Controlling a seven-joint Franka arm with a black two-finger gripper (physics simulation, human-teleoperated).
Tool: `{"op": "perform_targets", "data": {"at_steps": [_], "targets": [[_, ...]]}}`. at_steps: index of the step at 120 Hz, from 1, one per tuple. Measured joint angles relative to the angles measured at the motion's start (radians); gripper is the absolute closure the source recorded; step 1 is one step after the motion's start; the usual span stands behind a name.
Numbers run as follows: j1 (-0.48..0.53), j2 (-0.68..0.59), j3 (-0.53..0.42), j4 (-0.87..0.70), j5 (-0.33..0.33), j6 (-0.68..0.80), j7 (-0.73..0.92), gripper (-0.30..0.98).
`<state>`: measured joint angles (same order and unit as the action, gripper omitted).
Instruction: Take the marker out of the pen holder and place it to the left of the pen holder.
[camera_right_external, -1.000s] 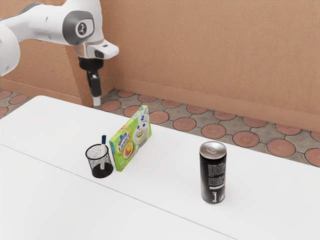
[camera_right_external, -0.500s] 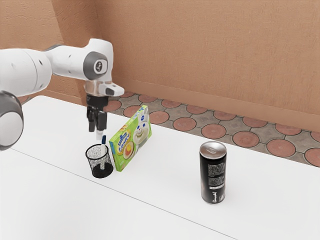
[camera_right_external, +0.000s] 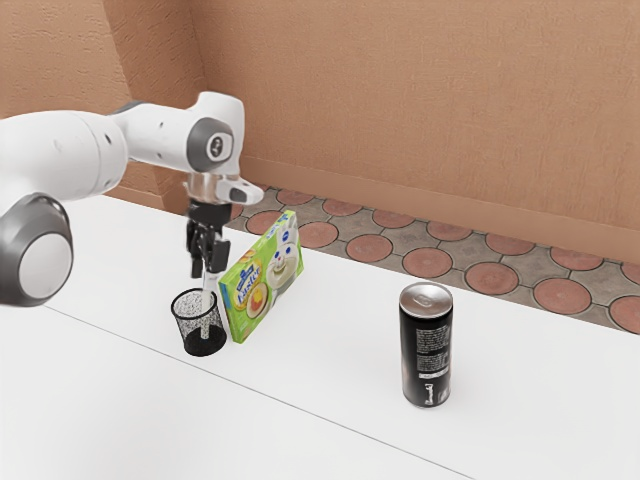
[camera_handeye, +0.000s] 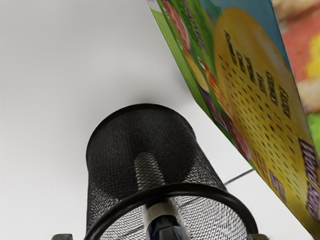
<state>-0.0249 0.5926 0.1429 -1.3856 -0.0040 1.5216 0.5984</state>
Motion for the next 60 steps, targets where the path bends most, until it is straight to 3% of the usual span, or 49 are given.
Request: {"op": "perform_targets", "data": {"at_steps": [10,23,41,60], "targets": [[-0.002,0.0,0.0,0.001,0.002,0.0,-0.012,0.5],[-0.001,-0.003,0.0,0.002,0.003,0.0,-0.026,0.63],[0.005,-0.024,-0.001,0.001,0.001,0.001,-0.04,0.72],[0.013,-0.166,-0.005,-0.017,0.006,-0.029,-0.046,0.76]]}}
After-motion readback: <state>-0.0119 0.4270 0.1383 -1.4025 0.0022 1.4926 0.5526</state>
